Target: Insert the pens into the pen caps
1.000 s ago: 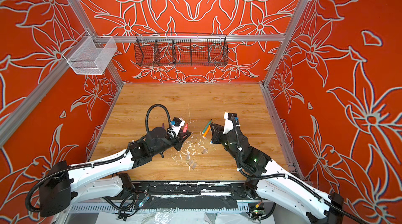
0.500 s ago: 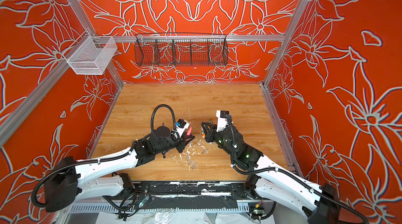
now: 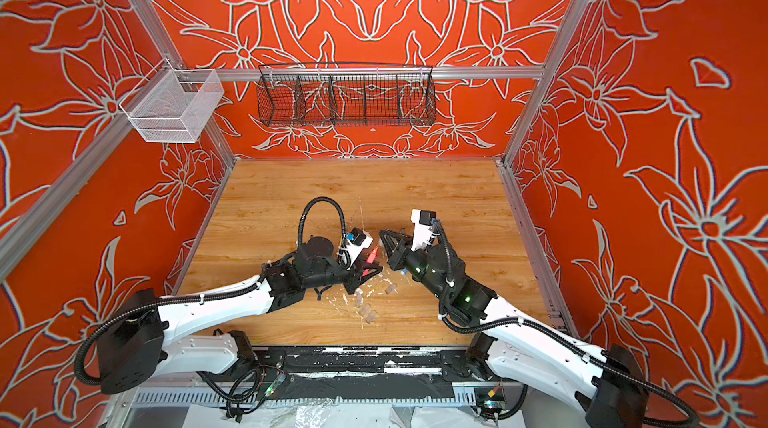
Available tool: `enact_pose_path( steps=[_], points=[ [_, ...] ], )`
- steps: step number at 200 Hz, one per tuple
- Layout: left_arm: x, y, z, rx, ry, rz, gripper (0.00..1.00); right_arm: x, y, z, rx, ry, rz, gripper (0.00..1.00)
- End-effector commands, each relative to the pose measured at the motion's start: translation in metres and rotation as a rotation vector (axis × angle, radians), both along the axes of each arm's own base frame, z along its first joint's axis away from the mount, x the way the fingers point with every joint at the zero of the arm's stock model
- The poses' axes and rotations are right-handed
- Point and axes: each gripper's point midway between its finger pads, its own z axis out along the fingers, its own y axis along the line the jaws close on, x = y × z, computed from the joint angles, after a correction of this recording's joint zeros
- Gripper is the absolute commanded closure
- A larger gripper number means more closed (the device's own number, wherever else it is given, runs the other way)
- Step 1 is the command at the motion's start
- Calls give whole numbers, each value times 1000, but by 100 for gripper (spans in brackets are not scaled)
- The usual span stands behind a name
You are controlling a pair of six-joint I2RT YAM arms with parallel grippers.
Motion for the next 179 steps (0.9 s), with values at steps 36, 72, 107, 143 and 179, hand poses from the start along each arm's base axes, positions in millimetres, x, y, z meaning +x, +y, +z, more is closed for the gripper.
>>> enact_pose_path(
  steps=[36,72,107,143,179],
  points=[
    [-2,-9,17,-53,-14,-33,100,0,4,11,44,-32,9,100],
    [-2,-8,18,-55,-16,-31,100,0,6,8,42,-28,16,100],
    [-1,-7,19,-57,-18,-19,100,1,9,0,37,-11,21,100],
    [4,-2,20,-57,-15,24,100,-2,14,-5,37,-4,54,100],
    [4,1,25,-85,-4,30,100,-7,16,-13,40,4,76,100]
  ],
)
